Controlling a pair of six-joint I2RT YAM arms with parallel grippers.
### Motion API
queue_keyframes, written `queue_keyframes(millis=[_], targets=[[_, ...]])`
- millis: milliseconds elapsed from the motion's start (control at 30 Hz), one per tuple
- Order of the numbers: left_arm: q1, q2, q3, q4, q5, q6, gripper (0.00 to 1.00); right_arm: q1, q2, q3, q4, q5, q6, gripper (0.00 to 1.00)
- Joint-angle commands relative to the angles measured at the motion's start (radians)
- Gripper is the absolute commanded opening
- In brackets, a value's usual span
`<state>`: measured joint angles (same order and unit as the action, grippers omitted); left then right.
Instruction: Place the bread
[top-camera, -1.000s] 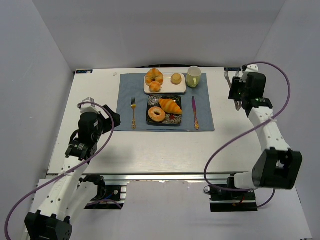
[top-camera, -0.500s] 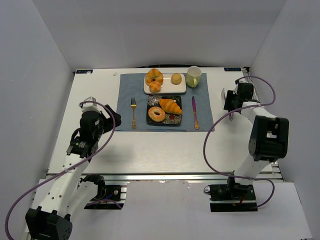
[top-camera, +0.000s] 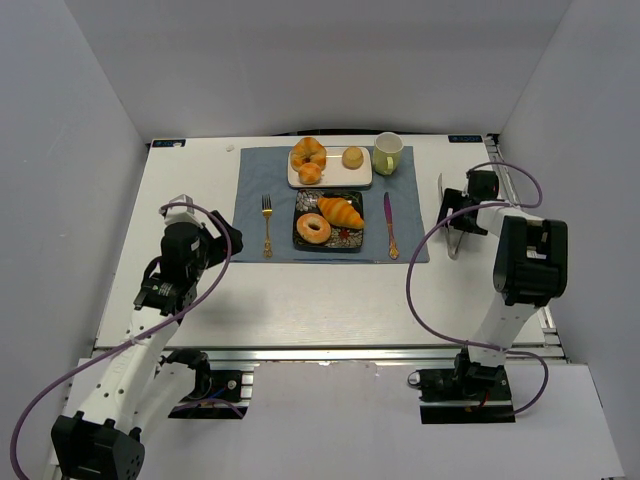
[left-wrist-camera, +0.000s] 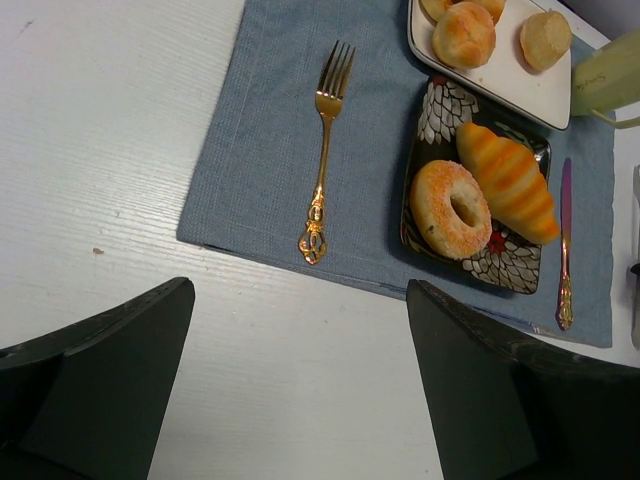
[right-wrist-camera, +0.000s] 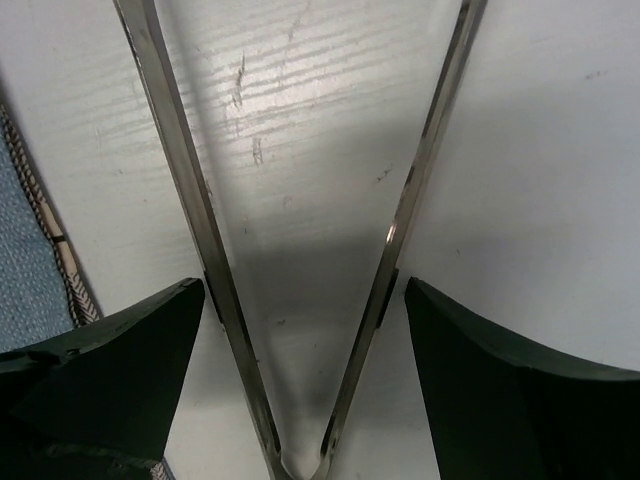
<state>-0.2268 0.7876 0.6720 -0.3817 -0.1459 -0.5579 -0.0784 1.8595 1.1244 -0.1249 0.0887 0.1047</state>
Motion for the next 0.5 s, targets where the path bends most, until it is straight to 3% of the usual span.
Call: queue_keyframes(millis=[0,200,467], targets=[[-0.006,-0.007,0.009,-0.005,-0.001,0.009,0.98,-0.006,-0.078,0.038,-0.062,0.029,0.026,0.89],[-0.005,-0.008,0.061,-0.052,-0.026,0.015,0.98,-0.004,-0.439,-0.011,-0.208,0.048,0.142,0.89],[-0.008,0.004,0.150,-0.169,-0.040,0.021,0.98,0.000,-0.889,-0.475,-0.105,-0.250,0.193,0.89]])
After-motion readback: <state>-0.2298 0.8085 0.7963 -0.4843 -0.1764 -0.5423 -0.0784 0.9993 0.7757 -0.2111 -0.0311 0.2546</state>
